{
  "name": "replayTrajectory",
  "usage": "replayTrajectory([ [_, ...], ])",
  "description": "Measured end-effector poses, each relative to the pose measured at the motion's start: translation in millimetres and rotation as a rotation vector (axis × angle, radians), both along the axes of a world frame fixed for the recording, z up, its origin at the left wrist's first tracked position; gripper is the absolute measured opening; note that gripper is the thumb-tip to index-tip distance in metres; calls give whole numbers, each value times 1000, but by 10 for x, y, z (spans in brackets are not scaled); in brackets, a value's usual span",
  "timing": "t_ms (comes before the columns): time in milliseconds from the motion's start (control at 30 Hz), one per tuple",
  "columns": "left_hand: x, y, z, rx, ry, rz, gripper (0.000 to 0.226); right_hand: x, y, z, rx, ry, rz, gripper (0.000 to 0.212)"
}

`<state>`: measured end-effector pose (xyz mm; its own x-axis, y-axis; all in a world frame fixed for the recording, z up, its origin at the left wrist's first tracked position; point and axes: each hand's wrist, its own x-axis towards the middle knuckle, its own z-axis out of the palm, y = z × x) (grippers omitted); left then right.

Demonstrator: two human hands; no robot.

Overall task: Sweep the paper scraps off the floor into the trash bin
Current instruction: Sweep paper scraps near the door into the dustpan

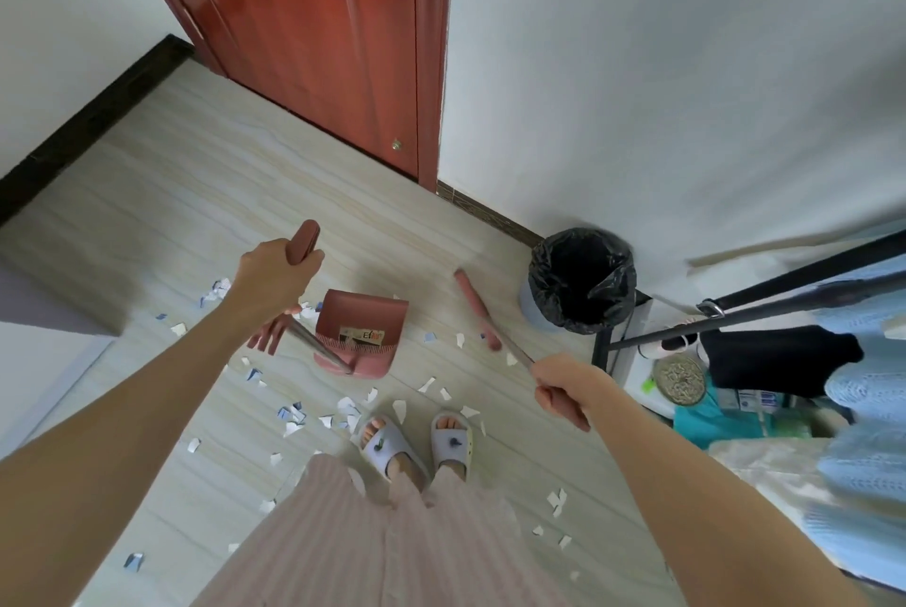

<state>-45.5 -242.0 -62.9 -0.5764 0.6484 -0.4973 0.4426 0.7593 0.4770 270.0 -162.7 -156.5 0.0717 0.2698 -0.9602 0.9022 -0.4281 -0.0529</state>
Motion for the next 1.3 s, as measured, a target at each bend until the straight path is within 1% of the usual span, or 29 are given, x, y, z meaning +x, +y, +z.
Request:
replayTrajectory([
  [33,70,40,18,1,-4,-13,30,102,53,53,-3,36,-31,54],
  [100,167,98,65,0,-4,-46,30,285,145,141,28,126,-240,72],
  [133,207,126,87,-3,-8,-63,30,381,162,179,44,149,-359,76],
  [167,239,155,111,-5,-20,-75,31,465,153,232,49,164,-443,73],
  [200,270,180,130,-3,-39,-87,32,516,139,294,38,162,-460,62],
  [233,319,219,150,2,-57,-118,33,581,108,367,47,159,-470,45],
  [267,366,256,171,4,-74,-150,33,644,69,420,54,152,-468,32],
  [300,418,291,191,3,-94,-185,33,695,22,476,66,136,-467,28],
  [367,593,365,230,-6,-135,-277,32,830,-110,557,76,91,-441,28],
  [433,774,424,261,-27,-152,-368,30,954,-238,586,82,40,-368,29],
  [500,994,466,290,-40,-161,-475,29,1144,-408,562,91,-7,-421,29],
  [600,1333,501,330,-39,-151,-620,29,1438,-746,558,56,-64,-593,23],
  [633,1459,508,344,-35,-148,-668,29,1536,-860,577,64,-72,-621,20],
  [700,1730,506,382,-37,-145,-774,29,1747,-1108,608,96,-56,-648,15],
  [800,2094,475,437,-53,-150,-914,29,2014,-1441,598,98,-85,-687,14],
  [900,2561,407,487,-48,-152,-1052,30,2351,-1845,636,112,-76,-852,12],
  [1067,3328,279,489,-117,-165,-1280,35,2901,-2464,703,117,-141,-885,29],
  [1200,4045,79,489,-163,-128,-1467,31,3405,-2920,787,91,-135,-988,25],
  [1300,4659,-69,480,-154,-91,-1558,30,3862,-3238,852,47,-140,-1064,26],
])
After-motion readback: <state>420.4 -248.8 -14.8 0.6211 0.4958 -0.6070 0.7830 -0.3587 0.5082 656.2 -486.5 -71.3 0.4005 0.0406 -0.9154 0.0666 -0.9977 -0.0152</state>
